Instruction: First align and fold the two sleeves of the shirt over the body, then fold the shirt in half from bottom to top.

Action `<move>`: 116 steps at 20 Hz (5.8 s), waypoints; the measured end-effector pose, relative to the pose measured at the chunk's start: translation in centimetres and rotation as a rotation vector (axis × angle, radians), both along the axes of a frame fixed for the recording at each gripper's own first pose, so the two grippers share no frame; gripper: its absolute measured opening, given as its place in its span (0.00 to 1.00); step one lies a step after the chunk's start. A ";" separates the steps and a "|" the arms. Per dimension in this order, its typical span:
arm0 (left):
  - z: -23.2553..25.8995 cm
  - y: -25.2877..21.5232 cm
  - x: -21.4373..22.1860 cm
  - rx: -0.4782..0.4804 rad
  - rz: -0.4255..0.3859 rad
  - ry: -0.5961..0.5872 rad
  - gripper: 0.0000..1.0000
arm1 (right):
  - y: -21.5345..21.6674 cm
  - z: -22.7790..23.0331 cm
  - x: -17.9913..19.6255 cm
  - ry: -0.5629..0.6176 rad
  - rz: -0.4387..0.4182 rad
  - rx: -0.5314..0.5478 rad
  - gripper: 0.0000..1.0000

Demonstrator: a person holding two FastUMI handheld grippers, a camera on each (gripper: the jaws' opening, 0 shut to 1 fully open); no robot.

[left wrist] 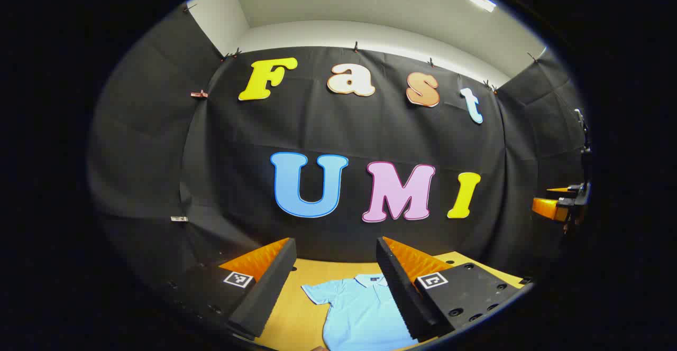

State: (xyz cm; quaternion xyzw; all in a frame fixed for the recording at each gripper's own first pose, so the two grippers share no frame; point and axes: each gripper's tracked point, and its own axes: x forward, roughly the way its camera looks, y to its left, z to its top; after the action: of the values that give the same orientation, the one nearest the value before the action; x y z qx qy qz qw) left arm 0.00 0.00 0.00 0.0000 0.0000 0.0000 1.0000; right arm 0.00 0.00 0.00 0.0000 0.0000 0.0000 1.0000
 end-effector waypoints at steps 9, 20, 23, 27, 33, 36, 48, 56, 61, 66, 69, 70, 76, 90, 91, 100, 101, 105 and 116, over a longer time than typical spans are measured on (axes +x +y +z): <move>0.0 -0.9 1.3 -0.003 -0.029 -0.004 0.97 | 1.4 -0.1 0.6 0.002 0.012 -0.084 0.95; -1.1 1.0 1.6 -0.019 -0.002 0.035 0.96 | 0.9 -0.7 0.6 0.033 0.015 -0.043 0.95; -0.7 1.2 1.7 -0.007 -0.002 0.028 0.97 | 0.6 -0.4 0.7 0.040 0.011 -0.041 0.96; -0.9 0.9 1.4 -0.005 -0.017 0.036 0.97 | 1.0 -0.7 1.0 0.067 0.026 -0.040 0.97; -0.6 2.1 0.5 -0.011 -0.011 0.028 0.96 | 2.2 -0.7 2.7 0.075 0.080 -0.081 0.95; -1.2 2.5 0.6 -0.013 -0.002 0.042 0.97 | 3.9 -1.7 4.2 0.107 0.139 -0.081 0.97; -2.3 4.3 4.2 -0.017 0.085 0.055 0.97 | 7.0 -6.1 15.5 0.169 0.273 -0.011 0.97; -3.2 2.6 10.6 0.019 0.120 0.072 0.97 | 6.6 -14.3 25.2 0.303 0.321 0.028 0.97; -6.3 1.5 14.0 0.027 0.141 0.144 0.97 | 5.8 -22.3 30.0 0.418 0.351 0.002 0.97; -8.1 -1.1 17.6 -0.061 0.157 0.196 0.97 | 5.5 -31.5 32.6 0.562 0.405 0.002 0.98; -8.5 -2.3 19.3 -0.040 0.179 0.210 0.97 | 4.5 -37.2 33.1 0.641 0.407 -0.026 0.97; -8.4 -2.8 19.7 -0.038 0.179 0.211 0.97 | 4.3 -38.8 33.2 0.672 0.416 -0.015 0.98; -9.1 -5.5 21.4 -0.019 0.193 0.249 0.97 | 3.7 -47.2 33.1 0.822 0.435 0.039 0.96; -10.3 -8.4 21.5 0.013 0.173 0.290 0.97 | 3.3 -54.4 31.8 0.975 0.435 0.025 0.96; -10.4 -8.2 21.3 -0.001 0.172 0.289 0.97 | 3.6 -54.4 31.8 0.982 0.420 0.029 0.82; -10.7 -3.3 19.6 0.046 0.133 0.300 0.97 | 5.3 -51.5 32.3 0.956 0.361 0.068 0.08; -10.8 -2.4 19.4 0.036 0.141 0.301 0.97 | 6.0 -50.6 32.5 0.936 0.364 0.063 0.13; -11.5 0.2 18.5 0.024 0.167 0.317 0.97 | 9.4 -46.5 33.1 0.891 0.394 0.121 0.13; -12.8 3.2 17.3 0.072 0.168 0.361 0.97 | 19.9 -47.5 29.5 0.970 0.589 0.140 0.14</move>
State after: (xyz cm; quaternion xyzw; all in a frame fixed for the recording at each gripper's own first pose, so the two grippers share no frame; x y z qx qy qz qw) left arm 17.30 3.20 -12.84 0.0360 0.1791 0.0833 0.9796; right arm 29.54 19.90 -47.52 0.0662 0.4590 0.2785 0.8410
